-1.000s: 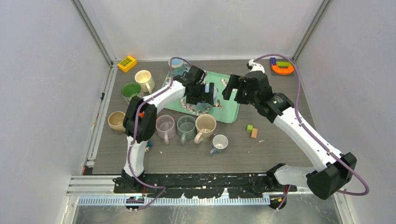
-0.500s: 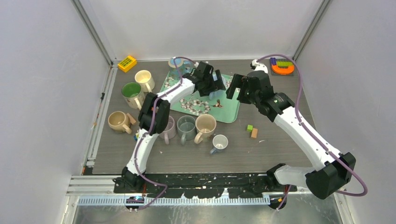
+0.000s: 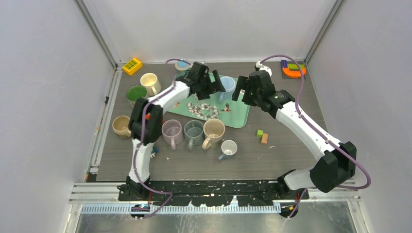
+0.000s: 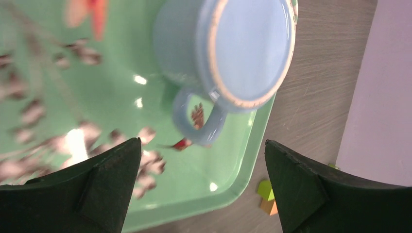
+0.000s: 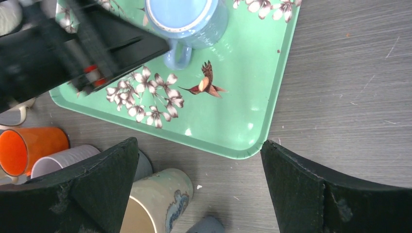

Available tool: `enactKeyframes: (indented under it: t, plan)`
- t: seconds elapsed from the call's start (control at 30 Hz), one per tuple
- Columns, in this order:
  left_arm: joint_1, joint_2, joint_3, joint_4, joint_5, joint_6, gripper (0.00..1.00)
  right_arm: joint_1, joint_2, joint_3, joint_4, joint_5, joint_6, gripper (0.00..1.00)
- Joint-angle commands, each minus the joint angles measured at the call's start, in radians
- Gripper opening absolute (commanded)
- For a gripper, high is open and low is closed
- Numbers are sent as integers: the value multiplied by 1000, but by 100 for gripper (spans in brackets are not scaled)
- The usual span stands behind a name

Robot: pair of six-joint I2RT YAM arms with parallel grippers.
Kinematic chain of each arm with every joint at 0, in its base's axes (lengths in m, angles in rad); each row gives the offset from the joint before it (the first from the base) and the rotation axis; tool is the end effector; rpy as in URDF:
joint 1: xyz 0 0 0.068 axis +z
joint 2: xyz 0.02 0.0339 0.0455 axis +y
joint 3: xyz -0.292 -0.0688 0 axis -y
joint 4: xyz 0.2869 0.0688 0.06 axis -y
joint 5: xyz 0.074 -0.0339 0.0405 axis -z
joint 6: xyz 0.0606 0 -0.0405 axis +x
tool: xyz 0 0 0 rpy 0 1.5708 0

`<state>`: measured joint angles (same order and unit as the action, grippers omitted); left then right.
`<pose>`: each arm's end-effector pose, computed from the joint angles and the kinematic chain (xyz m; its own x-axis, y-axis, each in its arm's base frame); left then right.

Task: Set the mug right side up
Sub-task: Turn over the cup on the tray.

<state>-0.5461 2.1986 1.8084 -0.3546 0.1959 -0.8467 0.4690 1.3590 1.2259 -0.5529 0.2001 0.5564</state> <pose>0.4876 -0.3102 0.2057 -0.8569 -0.3390 -0.3882 -0.0154 0.7698 -0.6382 0.3214 0.1493 0.3359 -0.6413 0.2553 -0.7236 0.0388 0.9526 0.3017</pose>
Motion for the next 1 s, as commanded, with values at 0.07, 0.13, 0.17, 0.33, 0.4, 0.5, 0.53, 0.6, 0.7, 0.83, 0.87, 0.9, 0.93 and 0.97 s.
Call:
enactKeyframes:
  t: [0.07,0.13,0.17,0.33,0.4,0.5,0.53,0.6,0.7,0.83,0.87,0.9,0.93,0.97]
  plan:
    - [126,-329,-205,1,2,71,100,-2,82,102,58,27,43,100]
    - [164,-405,-275,-10,8,86,100,-1,125,129,63,27,54,100]
    - [177,-446,-306,-16,13,97,100,-1,158,143,66,28,59,100]
    - [204,-644,-449,-65,37,155,100,-1,296,227,69,36,89,99]
    - [204,-722,-503,-86,52,179,100,1,349,262,68,54,99,99]
    - [204,-852,-586,-117,86,199,100,4,427,309,74,91,115,97]
    - [204,-890,-623,-117,98,199,100,5,452,327,75,102,119,96]
    - [204,-970,-691,-114,109,199,100,9,505,363,76,123,130,94]
    - [204,-1056,-773,-125,111,211,100,13,579,419,70,141,142,90]
    - [204,-1110,-816,-145,139,225,100,22,658,481,59,159,156,85]
    - [203,-1116,-824,-147,149,227,100,25,668,490,59,167,159,83]
    - [203,-1121,-832,-148,162,227,100,27,675,496,58,173,162,82]
    - [203,-1125,-837,-147,167,228,100,30,680,502,58,177,167,81]
    - [203,-1128,-843,-149,171,229,100,31,687,502,58,180,171,80]
